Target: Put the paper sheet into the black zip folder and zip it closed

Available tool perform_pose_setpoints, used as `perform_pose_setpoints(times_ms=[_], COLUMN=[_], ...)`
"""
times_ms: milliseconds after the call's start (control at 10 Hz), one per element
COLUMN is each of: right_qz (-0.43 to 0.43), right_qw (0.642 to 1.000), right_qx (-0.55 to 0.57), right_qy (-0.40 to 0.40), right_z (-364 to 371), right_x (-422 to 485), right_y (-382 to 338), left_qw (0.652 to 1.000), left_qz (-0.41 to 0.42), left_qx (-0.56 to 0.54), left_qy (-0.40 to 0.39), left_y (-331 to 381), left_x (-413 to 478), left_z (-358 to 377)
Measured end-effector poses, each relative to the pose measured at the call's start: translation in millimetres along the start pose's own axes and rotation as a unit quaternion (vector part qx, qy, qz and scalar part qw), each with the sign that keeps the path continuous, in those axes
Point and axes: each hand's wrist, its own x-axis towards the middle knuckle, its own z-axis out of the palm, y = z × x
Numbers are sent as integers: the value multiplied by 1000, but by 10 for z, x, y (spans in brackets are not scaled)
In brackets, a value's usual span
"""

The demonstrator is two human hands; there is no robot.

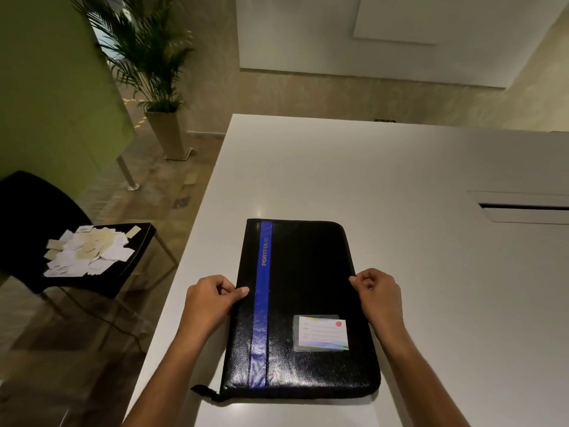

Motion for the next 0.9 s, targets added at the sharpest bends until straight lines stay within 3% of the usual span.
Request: perform_pose_setpoints(times_ms=[400, 700, 800, 900], right_qz=[20, -29, -76, -136], right_qw=[997, 980, 969, 961], right_qx=[-73, -195, -230, -219], right_qy=[5, 23, 58, 100], right_z=[64, 27, -12, -57], right_x=[-38, -39, 21, 132], right_y=[5, -37, -150, -296], left_qw=[992, 971, 959, 950], left_qz=[-6, 3, 67, 173], left_qx=[121, 240, 256, 198], left_qy=[20, 8, 105, 168], left_y=[-3, 176, 461, 777], left_x=[24, 72, 114, 221], left_z=[52, -48, -43, 85])
